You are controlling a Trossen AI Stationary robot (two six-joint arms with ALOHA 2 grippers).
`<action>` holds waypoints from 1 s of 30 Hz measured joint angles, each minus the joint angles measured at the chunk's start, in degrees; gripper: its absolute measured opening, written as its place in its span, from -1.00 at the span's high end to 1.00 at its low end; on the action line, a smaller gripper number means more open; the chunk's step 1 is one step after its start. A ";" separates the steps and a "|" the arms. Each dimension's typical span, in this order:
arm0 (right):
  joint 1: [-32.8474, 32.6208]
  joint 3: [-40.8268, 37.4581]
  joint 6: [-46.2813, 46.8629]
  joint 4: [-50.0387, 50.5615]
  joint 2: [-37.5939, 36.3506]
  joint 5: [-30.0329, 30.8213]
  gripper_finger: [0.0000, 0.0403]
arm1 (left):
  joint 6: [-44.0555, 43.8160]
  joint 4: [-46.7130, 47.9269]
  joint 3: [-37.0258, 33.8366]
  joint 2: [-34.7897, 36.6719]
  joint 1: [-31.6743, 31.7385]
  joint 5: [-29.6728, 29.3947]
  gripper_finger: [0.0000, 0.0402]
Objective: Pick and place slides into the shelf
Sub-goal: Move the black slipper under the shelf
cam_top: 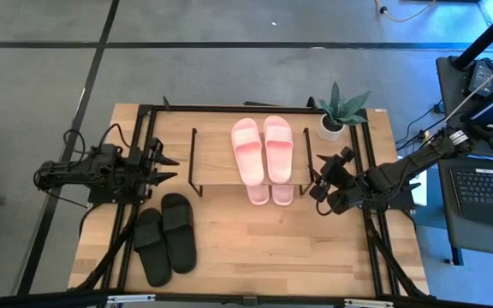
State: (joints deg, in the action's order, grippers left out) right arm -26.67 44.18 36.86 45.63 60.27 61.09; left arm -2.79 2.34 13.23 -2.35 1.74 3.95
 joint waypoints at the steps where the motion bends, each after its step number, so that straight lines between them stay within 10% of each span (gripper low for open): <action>1: 0.00 0.00 0.00 0.00 0.00 0.44 -0.04 | -0.07 0.16 0.00 0.00 0.00 0.00 0.30; 30: 7.84 0.04 3.30 5.47 4.07 -7.34 -0.04 | -0.06 2.20 0.01 0.01 0.00 -0.01 0.30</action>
State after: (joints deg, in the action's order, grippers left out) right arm -18.83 44.23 40.16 51.09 64.34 53.75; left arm -2.85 4.54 13.25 -2.34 1.74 3.94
